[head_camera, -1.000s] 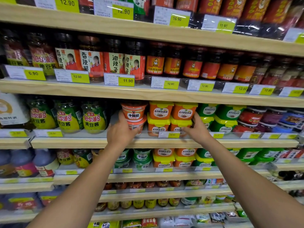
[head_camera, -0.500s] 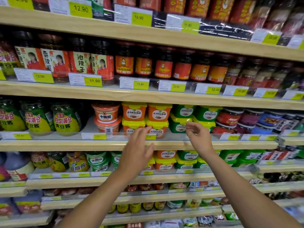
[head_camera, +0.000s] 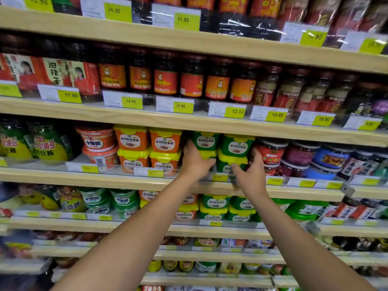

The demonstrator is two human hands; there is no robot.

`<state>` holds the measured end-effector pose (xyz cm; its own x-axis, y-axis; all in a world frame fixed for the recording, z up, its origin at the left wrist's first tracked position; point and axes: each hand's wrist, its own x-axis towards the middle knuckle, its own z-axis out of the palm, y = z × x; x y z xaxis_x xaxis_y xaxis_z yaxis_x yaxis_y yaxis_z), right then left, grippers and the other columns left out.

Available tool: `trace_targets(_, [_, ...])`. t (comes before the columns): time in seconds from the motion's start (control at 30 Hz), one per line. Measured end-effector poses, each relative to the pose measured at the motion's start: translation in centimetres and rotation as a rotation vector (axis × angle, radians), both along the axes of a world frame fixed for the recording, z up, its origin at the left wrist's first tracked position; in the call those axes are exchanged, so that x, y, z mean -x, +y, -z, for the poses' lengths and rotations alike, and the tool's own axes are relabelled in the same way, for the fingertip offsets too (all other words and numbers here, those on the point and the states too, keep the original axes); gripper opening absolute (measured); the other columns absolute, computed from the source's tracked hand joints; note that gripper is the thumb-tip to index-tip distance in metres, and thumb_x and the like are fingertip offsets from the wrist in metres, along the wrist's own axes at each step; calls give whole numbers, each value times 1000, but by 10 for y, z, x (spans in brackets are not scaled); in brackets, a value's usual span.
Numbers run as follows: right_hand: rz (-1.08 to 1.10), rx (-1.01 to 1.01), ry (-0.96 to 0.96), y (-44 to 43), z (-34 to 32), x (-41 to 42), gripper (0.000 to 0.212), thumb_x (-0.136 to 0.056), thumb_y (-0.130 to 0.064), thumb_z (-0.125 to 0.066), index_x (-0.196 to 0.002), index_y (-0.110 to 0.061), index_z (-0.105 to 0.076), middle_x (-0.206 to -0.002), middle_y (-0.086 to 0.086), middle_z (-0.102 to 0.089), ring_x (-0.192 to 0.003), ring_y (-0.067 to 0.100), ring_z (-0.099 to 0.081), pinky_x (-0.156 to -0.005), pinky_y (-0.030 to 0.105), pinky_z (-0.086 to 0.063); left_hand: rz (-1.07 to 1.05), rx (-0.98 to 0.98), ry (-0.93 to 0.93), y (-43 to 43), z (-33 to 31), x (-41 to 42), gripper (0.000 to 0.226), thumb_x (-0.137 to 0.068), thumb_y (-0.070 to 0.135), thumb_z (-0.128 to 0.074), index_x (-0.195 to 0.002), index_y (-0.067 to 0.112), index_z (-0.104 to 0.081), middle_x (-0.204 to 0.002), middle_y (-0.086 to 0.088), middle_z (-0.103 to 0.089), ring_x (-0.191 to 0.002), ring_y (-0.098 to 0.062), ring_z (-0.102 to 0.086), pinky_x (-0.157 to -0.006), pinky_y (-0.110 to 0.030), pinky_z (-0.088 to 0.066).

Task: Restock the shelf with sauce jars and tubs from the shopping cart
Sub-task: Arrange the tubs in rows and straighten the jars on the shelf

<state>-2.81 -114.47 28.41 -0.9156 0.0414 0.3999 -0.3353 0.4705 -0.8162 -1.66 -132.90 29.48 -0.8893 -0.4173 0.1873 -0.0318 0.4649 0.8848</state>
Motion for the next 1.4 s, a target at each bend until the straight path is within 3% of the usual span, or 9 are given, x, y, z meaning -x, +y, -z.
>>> trace_targets(0.1, [-65, 12, -38, 0, -6, 6, 85, -82, -25, -80, -151, -15, -32, -144, 2, -51, -128, 18, -51, -91, 24, -41, -31, -38, -40, -2, 0, 16, 108, -61, 35, -89, -150, 16, -31, -146, -10, -48, -136, -28, -48, -112, -43, -44])
trace_targets(0.33, [-105, -2, -67, -4, -9, 24, 92, -65, -40, -88, -140, -21, -38, -131, 0, -60, -120, 21, -59, -100, 44, -51, -69, 29, -76, -6, 2, 32, 116, -55, 51, -89, -149, 17, -29, -147, -10, -49, -135, -29, -50, -109, -42, -46])
trace_targets(0.5, [-75, -30, -60, -9, -9, 24, 102, -55, -55, -85, -139, -25, -35, -130, -2, -61, -119, 22, -60, -96, 43, -52, -194, 241, -152, 10, 2, 21, 129, -66, 59, -85, -157, 16, -5, -155, -12, -38, -126, -39, -57, -93, -46, -51])
trace_targets(0.8, [-11, -88, -31, -11, -5, 22, 105, -60, -57, -84, -143, -22, -30, -135, 2, -58, -121, 29, -59, -93, 45, -53, -298, 300, -202, 19, -1, 14, 128, -69, 60, -82, -157, 14, -2, -131, -15, -61, -116, -38, -63, -80, -43, -53])
trace_targets(1.2, [-4, -100, -44, -9, -4, 22, 101, -66, -51, -86, -144, -20, -30, -135, 4, -59, -122, 32, -58, -96, 45, -51, -348, 377, -225, 26, -1, -15, 131, -65, 71, -79, -155, 19, 1, -133, -11, -59, -116, -33, -63, -84, -45, -53])
trace_targets(1.4, [18, -74, -47, -17, -10, 19, 116, -58, -53, -89, -147, -20, -23, -139, 4, -55, -124, 30, -57, -93, 47, -53, -361, 405, -216, 30, 0, -25, 130, -67, 71, -76, -156, 16, 2, -132, -12, -58, -115, -32, -63, -80, -43, -51])
